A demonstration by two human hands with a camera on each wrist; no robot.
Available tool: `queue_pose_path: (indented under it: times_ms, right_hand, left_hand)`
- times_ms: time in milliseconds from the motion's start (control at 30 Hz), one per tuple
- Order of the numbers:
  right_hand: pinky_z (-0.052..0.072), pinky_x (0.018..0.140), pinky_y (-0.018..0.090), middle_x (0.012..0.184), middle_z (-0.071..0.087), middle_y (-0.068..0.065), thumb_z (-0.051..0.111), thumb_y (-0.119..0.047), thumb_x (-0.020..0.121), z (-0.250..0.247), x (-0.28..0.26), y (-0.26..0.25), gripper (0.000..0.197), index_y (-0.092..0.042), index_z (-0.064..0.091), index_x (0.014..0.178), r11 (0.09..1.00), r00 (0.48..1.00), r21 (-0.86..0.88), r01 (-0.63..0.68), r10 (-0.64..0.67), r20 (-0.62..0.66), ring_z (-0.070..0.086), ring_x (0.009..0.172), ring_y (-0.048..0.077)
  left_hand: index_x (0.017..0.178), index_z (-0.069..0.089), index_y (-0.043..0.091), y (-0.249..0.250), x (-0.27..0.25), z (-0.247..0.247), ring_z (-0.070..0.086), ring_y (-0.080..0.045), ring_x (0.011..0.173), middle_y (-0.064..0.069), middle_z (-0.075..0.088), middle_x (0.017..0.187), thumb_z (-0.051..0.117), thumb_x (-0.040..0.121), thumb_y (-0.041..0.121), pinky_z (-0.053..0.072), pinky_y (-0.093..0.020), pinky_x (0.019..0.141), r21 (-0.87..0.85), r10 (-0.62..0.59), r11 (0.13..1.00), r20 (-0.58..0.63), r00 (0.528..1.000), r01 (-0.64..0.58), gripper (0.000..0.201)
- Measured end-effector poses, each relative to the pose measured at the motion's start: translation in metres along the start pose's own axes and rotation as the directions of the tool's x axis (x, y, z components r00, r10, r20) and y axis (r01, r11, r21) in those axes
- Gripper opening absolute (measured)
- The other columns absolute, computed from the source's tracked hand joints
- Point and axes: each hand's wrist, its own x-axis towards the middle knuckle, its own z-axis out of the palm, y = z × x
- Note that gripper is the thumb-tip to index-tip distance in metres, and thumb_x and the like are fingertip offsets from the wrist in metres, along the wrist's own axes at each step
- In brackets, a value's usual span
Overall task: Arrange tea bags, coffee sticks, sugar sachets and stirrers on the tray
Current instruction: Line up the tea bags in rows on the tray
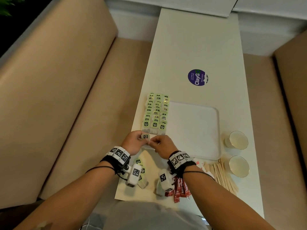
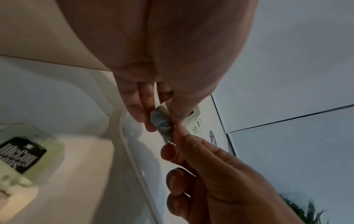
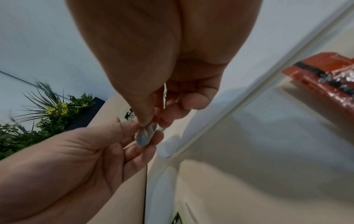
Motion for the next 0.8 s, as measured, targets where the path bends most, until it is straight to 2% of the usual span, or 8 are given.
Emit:
queue_pose_path:
  times_ms: [100,167,267,367,467,600,700,800]
  right_hand:
    - [0.045,0.057,0.022,0.062,0.061,-0.003,0.066,-0.038,0.097,0.003,0.001,-0.003,0.032,-0.010,0.072,0.082,1.000,1.000,-0.015,0.000,0.000,0.005,0.051,0.052,0.007]
    - [0.045,0.059,0.026,0.060,0.059,-0.002,0.065,-0.036,0.097,0.006,0.002,-0.003,0.033,-0.008,0.070,0.079,1.000,1.000,-0.021,-0.006,0.006,0.017,0.050,0.054,0.010]
    - [0.051,0.065,0.036,0.065,0.060,0.002,0.066,-0.034,0.096,0.011,0.007,-0.004,0.032,-0.007,0.068,0.078,0.999,0.999,-0.003,-0.034,0.034,-0.009,0.053,0.059,0.017]
    - [0.056,0.071,0.039,0.071,0.071,0.004,0.067,-0.033,0.095,0.012,0.017,-0.007,0.030,-0.009,0.071,0.078,0.997,0.995,0.026,-0.069,0.071,-0.066,0.061,0.063,0.020]
    - [0.050,0.064,0.028,0.071,0.072,0.004,0.067,-0.032,0.094,0.011,0.028,-0.012,0.031,-0.010,0.073,0.072,0.994,0.988,-0.019,-0.111,0.109,-0.105,0.060,0.062,0.014]
    - [0.045,0.065,0.027,0.070,0.068,0.010,0.063,-0.023,0.095,0.010,0.042,-0.019,0.032,-0.007,0.073,0.070,0.978,0.989,-0.149,-0.143,0.134,-0.069,0.056,0.064,0.017]
    - [0.045,0.063,0.028,0.063,0.062,0.004,0.063,-0.024,0.094,0.011,0.049,-0.021,0.033,-0.015,0.069,0.063,0.965,0.985,-0.204,-0.167,0.154,-0.080,0.057,0.063,0.018]
    - [0.051,0.063,0.031,0.067,0.065,0.005,0.066,-0.027,0.091,0.013,0.054,-0.020,0.029,-0.008,0.072,0.069,0.951,0.974,-0.221,-0.218,0.196,-0.116,0.064,0.069,0.023]
  left_hand:
    - [0.093,0.069,0.022,-0.001,0.001,-0.004,0.065,-0.005,0.069,0.000,0.073,0.081,0.072,0.089,0.003,0.049,-0.020,0.071,-0.022,-0.002,1.000,-0.010,1.000,0.002,0.020]
    - [0.101,0.068,0.017,-0.003,0.002,-0.005,0.067,-0.010,0.076,-0.004,0.074,0.087,0.073,0.089,0.004,0.050,-0.025,0.076,-0.033,-0.019,0.999,-0.017,1.000,0.019,0.018]
    - [0.112,0.063,0.018,-0.005,0.005,-0.008,0.067,-0.014,0.088,0.000,0.071,0.096,0.075,0.087,0.006,0.052,-0.028,0.082,-0.085,-0.062,0.995,-0.060,0.996,0.057,0.030]
    - [0.115,0.063,0.017,-0.009,0.007,-0.012,0.064,-0.013,0.093,0.003,0.068,0.104,0.075,0.087,0.011,0.053,-0.031,0.086,-0.087,-0.091,0.993,-0.119,0.989,0.080,0.031]
    - [0.112,0.064,0.019,-0.018,0.008,-0.018,0.065,-0.015,0.087,0.000,0.069,0.102,0.071,0.091,0.016,0.052,-0.030,0.079,-0.039,-0.091,0.995,-0.138,0.986,0.087,0.022]
    - [0.101,0.065,0.020,-0.026,0.004,-0.024,0.066,-0.018,0.074,-0.015,0.072,0.093,0.065,0.094,0.012,0.048,-0.026,0.067,-0.021,-0.117,0.993,-0.125,0.985,0.115,0.011]
    - [0.104,0.066,0.015,-0.029,-0.002,-0.027,0.064,-0.015,0.071,-0.013,0.071,0.088,0.065,0.094,0.010,0.046,-0.018,0.060,0.001,-0.105,0.994,-0.118,0.987,0.106,0.010]
    - [0.103,0.066,0.016,-0.030,-0.009,-0.031,0.064,-0.013,0.069,-0.007,0.069,0.083,0.065,0.095,0.011,0.047,-0.016,0.060,0.041,-0.083,0.995,-0.096,0.992,0.088,0.010]
